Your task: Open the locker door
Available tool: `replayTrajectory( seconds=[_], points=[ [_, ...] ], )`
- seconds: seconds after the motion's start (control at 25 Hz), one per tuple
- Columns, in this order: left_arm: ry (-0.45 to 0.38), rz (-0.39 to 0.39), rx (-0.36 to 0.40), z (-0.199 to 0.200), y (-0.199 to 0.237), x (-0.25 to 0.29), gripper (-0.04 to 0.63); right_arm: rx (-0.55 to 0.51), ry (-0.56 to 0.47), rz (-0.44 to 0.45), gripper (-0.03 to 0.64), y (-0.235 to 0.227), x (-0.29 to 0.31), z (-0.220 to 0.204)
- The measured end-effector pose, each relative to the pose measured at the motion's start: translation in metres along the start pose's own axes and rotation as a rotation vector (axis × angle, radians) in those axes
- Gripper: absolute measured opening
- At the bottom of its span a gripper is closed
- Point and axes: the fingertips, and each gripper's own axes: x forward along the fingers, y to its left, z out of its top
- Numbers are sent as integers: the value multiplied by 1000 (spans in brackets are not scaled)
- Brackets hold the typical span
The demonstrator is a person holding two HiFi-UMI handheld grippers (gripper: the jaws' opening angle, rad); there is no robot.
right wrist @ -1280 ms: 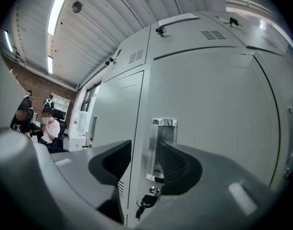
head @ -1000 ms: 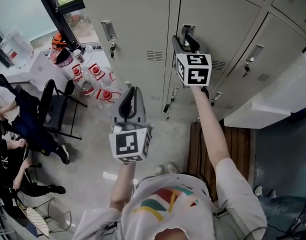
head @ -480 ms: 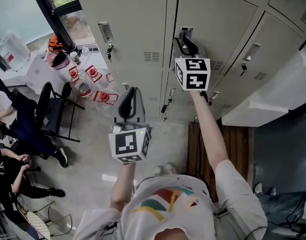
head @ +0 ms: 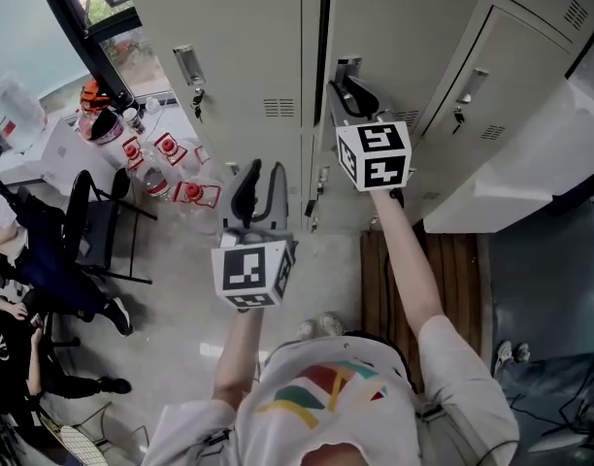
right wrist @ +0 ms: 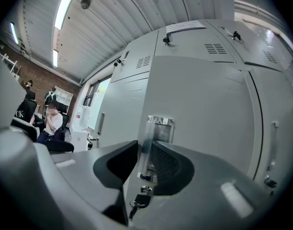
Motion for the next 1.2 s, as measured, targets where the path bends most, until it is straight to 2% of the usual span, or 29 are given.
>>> replayTrajectory(
  seconds=[0.28,0.52,0.68,1.04,1.2],
  points=[
    [42,-126,-3,-12,-32,22,129,-8,-4,17,84,3,-26,0],
    [91,-228,-43,-29,-58,49,140,-19,-13,9,77,2,-49,2],
    [119,-287,-27,-41,-77,63,141,3,-51,5,26,-2,-66,9],
    [154,-378,-74,-54,-97,96,158,1,-90,-26,26,-10,-107,22],
    [143,-405,-82,-52,-106,99,156,-6,-104,-48,26,-17,-129,25]
  ],
)
